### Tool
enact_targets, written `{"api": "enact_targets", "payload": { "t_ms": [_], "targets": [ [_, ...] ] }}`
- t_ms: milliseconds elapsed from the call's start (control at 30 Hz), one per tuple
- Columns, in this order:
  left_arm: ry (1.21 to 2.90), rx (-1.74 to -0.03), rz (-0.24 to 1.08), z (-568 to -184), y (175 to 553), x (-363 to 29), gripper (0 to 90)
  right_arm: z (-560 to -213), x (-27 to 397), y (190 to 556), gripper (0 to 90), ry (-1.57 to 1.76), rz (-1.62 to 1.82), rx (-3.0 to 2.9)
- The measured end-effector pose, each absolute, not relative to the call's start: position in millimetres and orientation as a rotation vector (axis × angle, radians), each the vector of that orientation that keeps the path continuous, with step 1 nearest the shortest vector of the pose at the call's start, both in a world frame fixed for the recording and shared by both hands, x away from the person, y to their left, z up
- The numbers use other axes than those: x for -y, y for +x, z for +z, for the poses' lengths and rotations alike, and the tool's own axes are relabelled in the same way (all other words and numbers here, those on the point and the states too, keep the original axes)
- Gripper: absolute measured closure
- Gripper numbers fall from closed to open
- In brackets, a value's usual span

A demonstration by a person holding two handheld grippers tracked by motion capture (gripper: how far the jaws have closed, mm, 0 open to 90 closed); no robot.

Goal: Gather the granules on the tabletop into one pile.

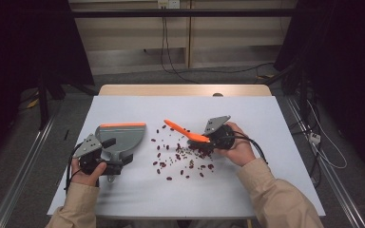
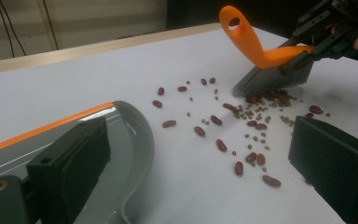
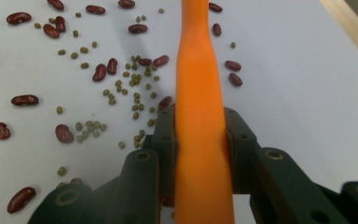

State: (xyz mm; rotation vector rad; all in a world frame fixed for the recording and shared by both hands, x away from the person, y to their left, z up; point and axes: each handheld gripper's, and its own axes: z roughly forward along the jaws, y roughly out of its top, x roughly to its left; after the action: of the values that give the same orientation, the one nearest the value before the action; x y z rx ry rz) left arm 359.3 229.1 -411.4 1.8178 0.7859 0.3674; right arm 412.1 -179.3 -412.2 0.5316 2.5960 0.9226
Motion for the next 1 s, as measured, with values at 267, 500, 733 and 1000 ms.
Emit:
{"api": "enact_targets", "payload": {
  "t_ms": [267, 500, 733, 1000],
  "targets": [
    [1.814, -0.786, 0.365, -411.1, 359.9, -230.8, 5.3, -403.9, 187.4, 435.9, 71.5, 0.653, 1.008, -2.501],
    [1.800, -0.795, 0.359, -411.5, 361.1, -232.1, 5.3, -407.7, 182.0, 465.7, 71.5, 0.696, 1.013, -2.428],
    [1.804, -0.800, 0.356, -412.3, 361.5, -232.8, 5.3, -420.4, 164.9, 491.7, 71.5, 0.729, 0.986, -2.398],
    [1.810, -0.803, 0.357, -413.4, 362.5, -234.1, 5.2, -428.4, 142.6, 497.1, 71.4, 0.640, 0.955, -2.471]
  ]
}}
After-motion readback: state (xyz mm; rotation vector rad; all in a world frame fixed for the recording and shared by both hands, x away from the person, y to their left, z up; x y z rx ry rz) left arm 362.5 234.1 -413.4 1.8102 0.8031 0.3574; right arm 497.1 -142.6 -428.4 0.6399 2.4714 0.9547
